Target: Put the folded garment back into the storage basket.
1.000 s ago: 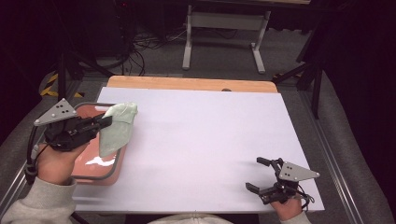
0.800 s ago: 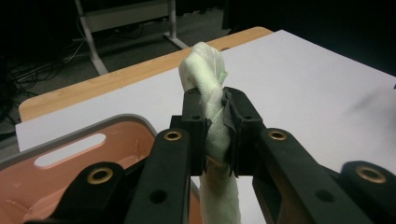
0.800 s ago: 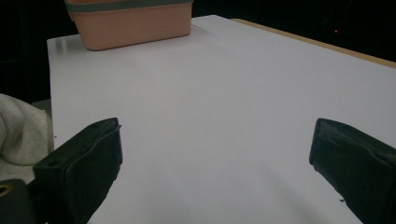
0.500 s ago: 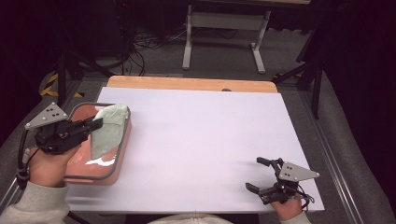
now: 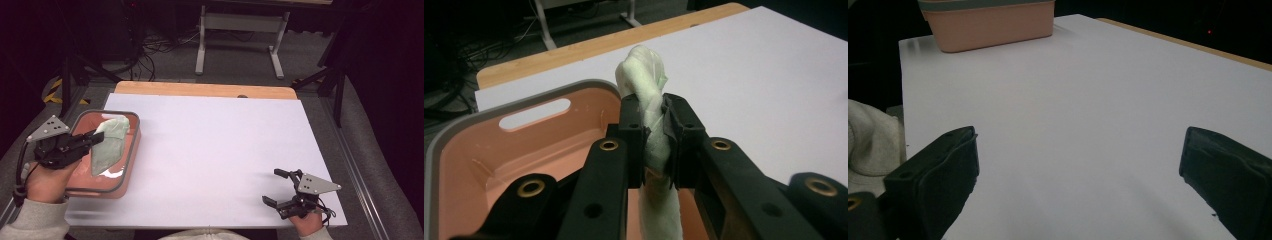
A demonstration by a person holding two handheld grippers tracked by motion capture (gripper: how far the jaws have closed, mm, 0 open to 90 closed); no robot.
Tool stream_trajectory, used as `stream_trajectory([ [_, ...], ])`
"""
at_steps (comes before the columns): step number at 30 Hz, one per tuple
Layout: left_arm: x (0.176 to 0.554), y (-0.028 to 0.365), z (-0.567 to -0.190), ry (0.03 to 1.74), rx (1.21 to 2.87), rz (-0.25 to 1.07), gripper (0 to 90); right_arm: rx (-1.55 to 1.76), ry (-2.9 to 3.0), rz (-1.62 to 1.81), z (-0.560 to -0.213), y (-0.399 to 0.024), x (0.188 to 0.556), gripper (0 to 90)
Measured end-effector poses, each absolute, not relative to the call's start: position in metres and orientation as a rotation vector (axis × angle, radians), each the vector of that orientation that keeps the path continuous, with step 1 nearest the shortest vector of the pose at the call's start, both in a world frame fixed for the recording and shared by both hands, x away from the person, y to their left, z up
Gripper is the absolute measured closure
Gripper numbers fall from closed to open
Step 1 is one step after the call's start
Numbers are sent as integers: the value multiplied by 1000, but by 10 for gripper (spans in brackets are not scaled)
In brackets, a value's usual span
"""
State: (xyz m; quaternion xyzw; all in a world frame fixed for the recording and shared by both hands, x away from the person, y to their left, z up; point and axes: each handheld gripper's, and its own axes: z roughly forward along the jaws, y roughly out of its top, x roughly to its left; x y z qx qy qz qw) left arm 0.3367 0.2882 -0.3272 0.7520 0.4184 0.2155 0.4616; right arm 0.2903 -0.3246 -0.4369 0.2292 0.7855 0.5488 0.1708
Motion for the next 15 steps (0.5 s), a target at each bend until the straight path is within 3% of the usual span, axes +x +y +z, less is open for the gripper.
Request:
stream_trajectory([
  [15, 344, 291, -343, 1074, 1900, 487, 796, 654, 2236, 1557, -438, -324, 291, 28],
])
